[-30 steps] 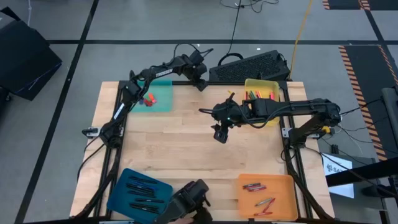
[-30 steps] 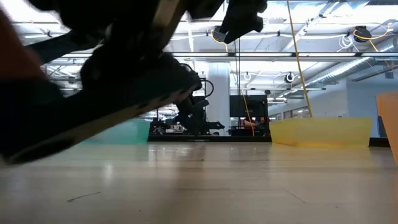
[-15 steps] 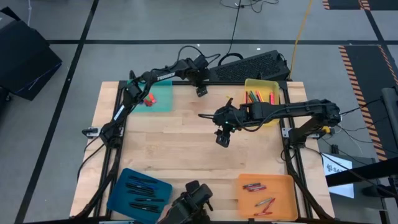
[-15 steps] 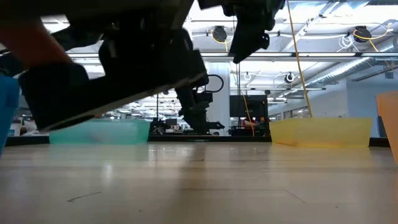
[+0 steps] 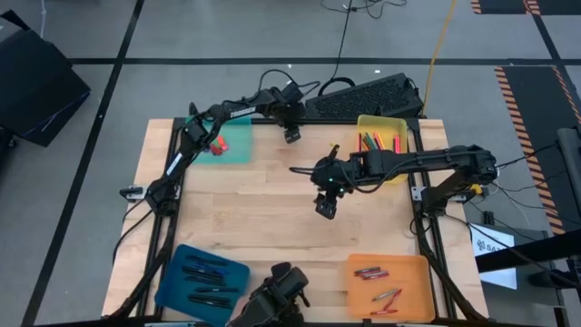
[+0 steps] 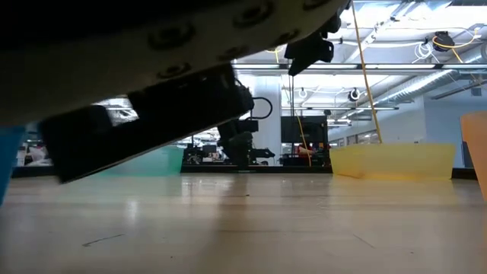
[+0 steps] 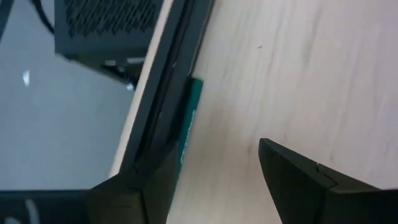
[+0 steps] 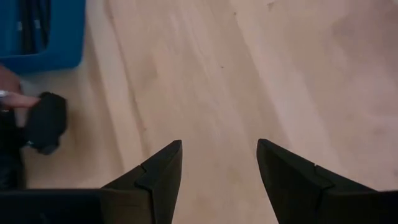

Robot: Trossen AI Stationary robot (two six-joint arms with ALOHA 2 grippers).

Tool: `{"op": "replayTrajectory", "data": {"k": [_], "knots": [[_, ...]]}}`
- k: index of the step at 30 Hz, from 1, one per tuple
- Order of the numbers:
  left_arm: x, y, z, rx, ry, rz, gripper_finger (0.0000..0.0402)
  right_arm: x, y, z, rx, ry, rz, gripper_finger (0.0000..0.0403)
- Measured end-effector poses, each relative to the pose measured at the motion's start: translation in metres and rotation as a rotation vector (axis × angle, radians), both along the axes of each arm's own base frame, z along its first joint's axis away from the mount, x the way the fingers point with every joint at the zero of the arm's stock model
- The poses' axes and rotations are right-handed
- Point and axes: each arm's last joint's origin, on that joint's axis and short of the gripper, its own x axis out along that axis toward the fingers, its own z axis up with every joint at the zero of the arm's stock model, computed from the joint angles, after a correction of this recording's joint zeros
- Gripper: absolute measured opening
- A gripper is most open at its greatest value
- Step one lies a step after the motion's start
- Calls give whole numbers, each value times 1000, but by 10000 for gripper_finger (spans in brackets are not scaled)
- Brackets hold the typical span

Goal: Sort crayons/erasers/pens/pencils in bins
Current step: Put the green crayon into the orange bin

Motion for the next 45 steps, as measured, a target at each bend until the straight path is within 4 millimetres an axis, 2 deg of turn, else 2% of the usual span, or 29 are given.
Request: {"op": "replayTrajectory", "data": {"k": [5,9,14,22,30,38,43,45], "knots": [[1,2,1,55,-13,-127,229,-2,5,-1,123,27,-8,201],[2,3,2,55,-30,-143,229,-4,12,2,222,29,26,201],[-1,-3,0,-35,-14,-139,229,-6,16,9,181,-18,116,201],[11,-17,9,142,83,-114,229,-7,14,18,130,-95,152,201],[9,-19,6,117,101,-113,229,-12,9,9,36,-28,102,201],[10,-14,1,117,15,-227,229,-18,15,-1,157,53,41,201],[8,-16,0,108,41,-228,227,-19,30,-1,206,67,39,201],[8,-17,-1,88,53,-207,213,-20,36,-1,211,71,50,201]]}}
